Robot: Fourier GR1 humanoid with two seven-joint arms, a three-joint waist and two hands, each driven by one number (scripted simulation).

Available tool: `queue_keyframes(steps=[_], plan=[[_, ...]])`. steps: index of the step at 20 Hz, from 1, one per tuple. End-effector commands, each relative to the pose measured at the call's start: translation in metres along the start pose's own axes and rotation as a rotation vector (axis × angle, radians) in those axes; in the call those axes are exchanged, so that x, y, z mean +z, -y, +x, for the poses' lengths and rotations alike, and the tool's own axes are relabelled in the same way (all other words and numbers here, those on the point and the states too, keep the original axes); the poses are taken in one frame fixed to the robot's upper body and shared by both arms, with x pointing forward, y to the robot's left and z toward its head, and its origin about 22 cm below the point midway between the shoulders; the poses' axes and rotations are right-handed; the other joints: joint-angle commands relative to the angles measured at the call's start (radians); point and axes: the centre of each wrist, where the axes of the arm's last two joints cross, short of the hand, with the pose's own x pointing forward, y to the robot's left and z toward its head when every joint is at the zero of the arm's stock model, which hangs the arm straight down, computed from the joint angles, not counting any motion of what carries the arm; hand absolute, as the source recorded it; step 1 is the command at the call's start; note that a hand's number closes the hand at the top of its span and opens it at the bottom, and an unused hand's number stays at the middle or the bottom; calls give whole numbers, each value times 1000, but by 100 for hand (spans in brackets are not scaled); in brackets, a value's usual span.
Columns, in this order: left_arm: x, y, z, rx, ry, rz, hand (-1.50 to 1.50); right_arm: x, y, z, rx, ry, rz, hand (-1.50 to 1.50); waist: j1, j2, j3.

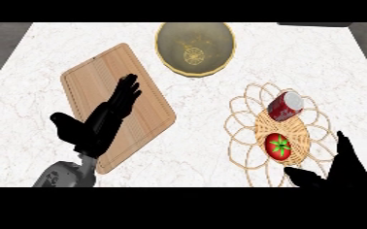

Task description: Pick the tomato from the placemat and place it in the bowl

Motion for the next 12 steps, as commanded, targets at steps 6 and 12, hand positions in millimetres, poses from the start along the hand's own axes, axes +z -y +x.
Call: queue_keyframes(steps=[6, 12], plan=[[0, -6, 1, 15, -5, 18, 0, 9, -14, 36, 138, -286, 101, -150, -8, -4, 6], [-1, -2, -11, 10, -13, 28, 0, 23, -25, 60, 147, -296, 145, -150, -21, -6, 7]])
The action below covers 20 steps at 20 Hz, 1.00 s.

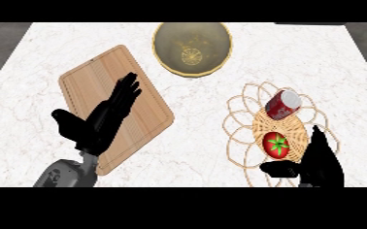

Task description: Pick the tomato from the placemat and place it in the bowl

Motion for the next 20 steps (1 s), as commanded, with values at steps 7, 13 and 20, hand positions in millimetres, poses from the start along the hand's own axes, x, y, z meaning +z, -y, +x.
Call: queue_keyframes(steps=[7, 13, 20], plan=[[-1, 3, -10, 7, -2, -6, 0, 3, -13, 38, 176, -215, 10, -150, -11, -1, 4], [0, 3, -14, -7, -6, 6, 0, -5, -16, 51, 156, -218, 11, -150, -11, -3, 5], [3, -1, -15, 3, -20, 9, 0, -9, -9, 44, 153, -249, -17, -150, -22, -5, 5]])
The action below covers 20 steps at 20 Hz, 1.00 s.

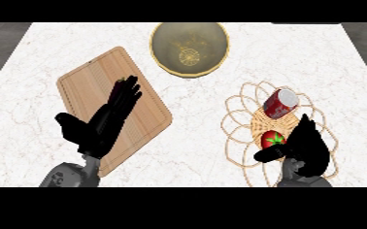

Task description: Pick the tomato from the placemat and place it in the bowl

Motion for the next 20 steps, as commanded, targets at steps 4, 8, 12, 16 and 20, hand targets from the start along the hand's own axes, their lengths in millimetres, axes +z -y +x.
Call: queue_keyframes(steps=[4, 8, 12, 16, 20], plan=[[-7, 10, 0, 6, -8, -3, 0, 1, -3, 12, 12, -213, -7, -150, -6, 1, 1], [-8, -22, 7, 6, 14, 15, 0, -1, -18, 12, 1, -222, -5, -150, -2, 3, 1], [1, -7, -7, 2, 2, -13, 0, -10, -10, 30, 3, -223, -17, -150, 5, 3, 1], [-10, -5, 10, 5, 15, -18, 0, 5, -40, 20, 7, -146, -48, 150, 0, 1, 2], [-11, 10, 4, 14, 12, -4, 0, -19, -26, 27, 26, -117, -63, 150, -1, 2, 2]])
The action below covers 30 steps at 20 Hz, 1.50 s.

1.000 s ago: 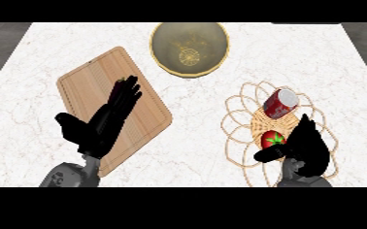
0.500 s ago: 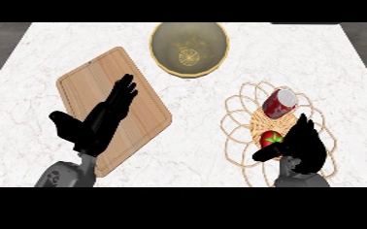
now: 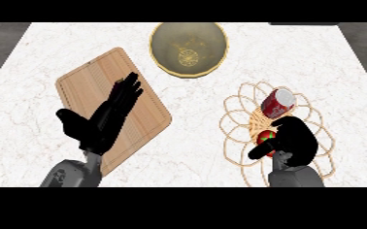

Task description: Pick the tomato from the placemat and place it in the bowl

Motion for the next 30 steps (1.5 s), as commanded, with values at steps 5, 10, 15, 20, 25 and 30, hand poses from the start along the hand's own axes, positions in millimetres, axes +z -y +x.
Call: queue_keyframes(steps=[5, 10, 15, 20, 25, 30], plan=[[1, -29, 11, -7, 3, 4, 0, -9, -20, 2, 28, -135, -10, 150, 3, 11, 10], [-1, -8, -5, -5, 9, 11, 0, 6, -18, 7, 57, -126, -74, 150, 0, 9, 10], [-2, 1, 1, -6, 0, -51, 0, 66, -37, 38, 334, 517, -8, 150, 61, 14, 9], [-9, 12, 4, -30, 3, -126, 0, 135, -39, 56, 566, 1155, 30, 150, 126, 22, 8], [-5, 5, -12, 4, -18, -46, 0, 186, -5, 66, 479, 1400, 15, 150, 41, 9, 9], [0, -11, -3, -15, 2, 0, 0, 211, 59, 60, 291, 1485, -35, 150, 8, 4, 10]])
